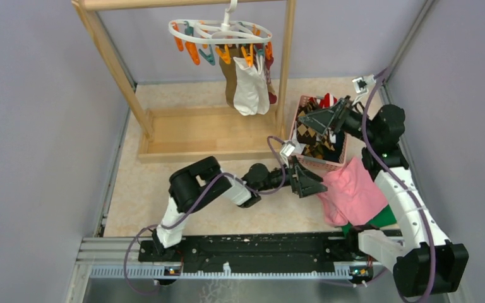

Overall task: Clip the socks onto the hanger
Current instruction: Pick up the sock from the bin.

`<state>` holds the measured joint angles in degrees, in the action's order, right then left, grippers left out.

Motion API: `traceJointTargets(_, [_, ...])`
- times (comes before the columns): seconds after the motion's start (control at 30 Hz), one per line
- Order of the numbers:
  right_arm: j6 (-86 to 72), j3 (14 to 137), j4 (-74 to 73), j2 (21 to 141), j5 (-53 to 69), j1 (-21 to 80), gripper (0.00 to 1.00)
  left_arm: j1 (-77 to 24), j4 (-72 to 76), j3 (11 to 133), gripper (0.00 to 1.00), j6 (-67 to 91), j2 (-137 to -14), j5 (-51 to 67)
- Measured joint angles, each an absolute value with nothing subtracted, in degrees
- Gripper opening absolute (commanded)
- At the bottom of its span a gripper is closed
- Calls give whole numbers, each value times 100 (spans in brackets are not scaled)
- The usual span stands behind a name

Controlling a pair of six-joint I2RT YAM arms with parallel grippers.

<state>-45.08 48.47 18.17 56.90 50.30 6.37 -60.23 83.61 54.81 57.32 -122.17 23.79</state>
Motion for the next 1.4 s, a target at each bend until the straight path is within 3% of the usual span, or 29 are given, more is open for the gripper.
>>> traceJointTargets(0.2, [-3157,6160,-178,5841,3118,414,99,-5966,8235,3771,98,5065,-10615,2344])
traceJointTargets(0.37, [-2742,5575,106,5610,2567,213,99,-5922,5743,3616,99,4016,-8812,1909])
traceJointTargets(0.67, [-2008,5142,134,6659,2528,60,96,-5706,1603,3785,99,2598,-5979,119])
traceJointTargets(0.8, [-1577,5424,62,7032,2176,60,83,-4941,416,4158,99,2204,-5553,322])
traceJointTargets(0.97, [-1168,5940,-128,7826,1680,58,64,-3282,-270,4311,99,1761,-5363,980])
traceJointTargets(1.13, [-878,6405,-574,8512,1162,56,58,-3157,-666,4296,99,1122,-5297,1109])
traceJointTargets(1.4, [-611,7745,-825,9837,652,56,58,-3140,-967,4156,99,637,-5192,1087])
